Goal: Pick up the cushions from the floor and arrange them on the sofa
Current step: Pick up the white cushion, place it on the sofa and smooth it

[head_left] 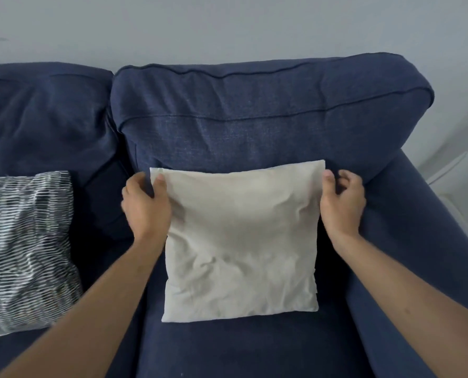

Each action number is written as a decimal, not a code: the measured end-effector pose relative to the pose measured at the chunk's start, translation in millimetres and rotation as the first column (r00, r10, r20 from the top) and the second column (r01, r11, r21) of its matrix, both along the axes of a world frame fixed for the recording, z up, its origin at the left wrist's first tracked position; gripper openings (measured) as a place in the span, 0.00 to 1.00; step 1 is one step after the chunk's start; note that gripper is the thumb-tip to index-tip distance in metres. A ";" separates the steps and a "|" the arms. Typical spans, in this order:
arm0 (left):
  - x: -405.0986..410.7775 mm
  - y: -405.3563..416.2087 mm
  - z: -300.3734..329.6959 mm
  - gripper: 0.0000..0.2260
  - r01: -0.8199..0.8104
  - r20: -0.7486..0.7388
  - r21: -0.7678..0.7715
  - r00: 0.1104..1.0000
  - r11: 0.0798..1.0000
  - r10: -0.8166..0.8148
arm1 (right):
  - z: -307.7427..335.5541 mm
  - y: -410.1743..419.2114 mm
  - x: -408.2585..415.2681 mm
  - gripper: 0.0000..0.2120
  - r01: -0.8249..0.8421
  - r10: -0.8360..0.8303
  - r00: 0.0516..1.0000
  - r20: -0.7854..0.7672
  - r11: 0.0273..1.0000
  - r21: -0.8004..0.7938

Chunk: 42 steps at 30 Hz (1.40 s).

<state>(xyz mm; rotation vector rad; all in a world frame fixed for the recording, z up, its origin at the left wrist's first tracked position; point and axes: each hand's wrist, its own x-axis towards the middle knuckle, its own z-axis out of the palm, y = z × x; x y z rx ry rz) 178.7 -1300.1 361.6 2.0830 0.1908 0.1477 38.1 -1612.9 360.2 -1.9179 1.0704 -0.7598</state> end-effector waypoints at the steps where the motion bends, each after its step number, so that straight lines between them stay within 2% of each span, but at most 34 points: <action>1: -16.1 -3.8 4.0 0.22 0.013 0.138 0.076 0.990 0.997 -0.024 | 0.2 14.0 -7.0 0.26 -0.048 0.050 0.999 0.006 0.976 -0.212; 2: -33.5 -12.6 8.2 0.23 0.083 0.281 0.152 0.952 0.985 -0.124 | 1.9 32.0 -12.5 0.26 -0.170 0.173 0.984 -0.033 0.883 -0.438; 3: -49.8 -26.2 9.8 0.24 0.199 0.379 0.242 0.882 0.950 -0.282 | 1.4 52.0 -15.0 0.27 -0.338 0.326 0.936 -0.133 0.725 -0.601; 4: -62.8 -43.5 7.4 0.25 0.317 0.423 0.341 0.789 0.885 -0.446 | -2.3 69.4 -13.8 0.29 -0.487 0.449 0.858 -0.250 0.557 -0.673; 5: -73.4 -62.3 3.9 0.25 0.398 0.422 0.442 0.698 0.804 -0.578 | -6.9 83.1 -9.4 0.30 -0.582 0.509 0.788 -0.347 0.431 -0.689; 6: -77.7 -77.4 -5.8 0.25 0.435 0.394 0.536 0.629 0.724 -0.670 | -15.0 90.8 -3.3 0.31 -0.633 0.522 0.746 -0.413 0.364 -0.683; 7: -78.2 -88.4 -14.6 0.26 0.436 0.363 0.609 0.589 0.662 -0.722 | -22.9 95.1 2.6 0.32 -0.651 0.503 0.736 -0.453 0.342 -0.678; 9: -62.3 -88.9 -34.7 0.28 0.412 0.299 0.674 0.607 0.613 -0.736 | -38.4 89.2 11.3 0.30 -0.633 0.445 0.763 -0.469 0.365 -0.683; 11: -38.5 -68.4 -53.6 0.29 0.346 0.259 0.694 0.697 0.631 -0.668 | -50.4 71.2 14.1 0.31 -0.582 0.351 0.812 -0.467 0.412 -0.701; 13: -16.7 -37.1 -65.9 0.29 0.249 0.253 0.706 0.785 0.663 -0.565 | -56.9 43.0 9.6 0.32 -0.482 0.212 0.872 -0.441 0.525 -0.702; 15: -10.0 -10.6 -64.2 0.30 0.157 0.279 0.642 0.864 0.750 -0.419 | -53.8 22.7 -2.4 0.33 -0.316 0.077 0.927 -0.367 0.687 -0.654; 16: -14.9 -4.2 -61.1 0.31 0.122 0.290 0.602 0.888 0.789 -0.358 | -52.7 22.1 -9.6 0.33 -0.257 0.049 0.942 -0.331 0.738 -0.624; 17: -25.5 -4.1 -58.6 0.32 0.110 0.304 0.579 0.890 0.808 -0.340 | -52.2 29.7 -17.2 0.33 -0.248 0.065 0.951 -0.301 0.740 -0.625; 18: -41.4 -9.8 -58.0 0.32 0.127 0.332 0.573 0.867 0.809 -0.371 | -54.5 43.8 -24.2 0.33 -0.294 0.128 0.949 -0.288 0.687 -0.664; 21: -96.8 -46.0 -78.8 0.29 0.289 0.369 0.603 0.726 0.744 -0.581 | -81.4 97.1 -38.1 0.31 -0.546 0.406 0.828 -0.388 0.418 -0.726; 22: -108.2 -55.5 -90.0 0.28 0.311 0.361 0.615 0.706 0.725 -0.609 | -92.3 105.8 -38.4 0.31 -0.578 0.435 0.801 -0.411 0.383 -0.721; 23: -113.2 -59.6 -100.9 0.29 0.311 0.343 0.620 0.718 0.720 -0.605 | -101.9 108.0 -37.6 0.31 -0.584 0.432 0.799 -0.419 0.387 -0.714; 25: -107.2 -49.9 -121.3 0.30 0.274 0.280 0.603 0.807 0.749 -0.521 | -116.1 95.4 -38.2 0.32 -0.537 0.337 0.843 -0.420 0.471 -0.699; 28: -92.5 -4.6 -140.2 0.33 0.192 0.130 0.563 0.940 0.804 -0.315 | -126.6 58.5 -55.6 0.34 -0.356 0.105 0.908 -0.405 0.700 -0.618; 30: -91.9 23.3 -139.5 0.34 0.158 0.063 0.498 0.974 0.853 -0.218 | -124.5 41.2 -73.3 0.35 -0.248 0.028 0.921 -0.389 0.812 -0.529; 31: -94.4 30.1 -133.2 0.34 0.152 0.064 0.470 0.977 0.869 -0.206 | -119.5 39.3 -78.3 0.35 -0.239 0.031 0.924 -0.380 0.823 -0.515; 33: -103.0 26.1 -113.8 0.33 0.194 0.125 0.466 0.952 0.863 -0.281 | -104.2 50.3 -75.9 0.35 -0.325 0.122 0.921 -0.370 0.765 -0.557; 36: -111.6 -15.3 -85.9 0.30 0.326 0.252 0.557 0.810 0.763 -0.530 | -76.2 84.6 -46.1 0.31 -0.530 0.359 0.846 -0.394 0.483 -0.697; 38: -104.2 -46.6 -73.5 0.28 0.371 0.285 0.622 0.713 0.690 -0.640 | -62.5 97.0 -20.9 0.30 -0.586 0.439 0.793 -0.422 0.360 -0.726; 40: -86.6 -64.6 -67.6 0.28 0.367 0.252 0.677 0.700 0.638 -0.669 | -57.3 93.7 -1.1 0.29 -0.607 0.432 0.780 -0.453 0.349 -0.714; 42: -65.9 -63.0 -65.4 0.30 0.354 0.185 0.689 0.758 0.633 -0.626 | -56.3 79.7 7.8 0.29 -0.612 0.387 0.787 -0.481 0.384 -0.692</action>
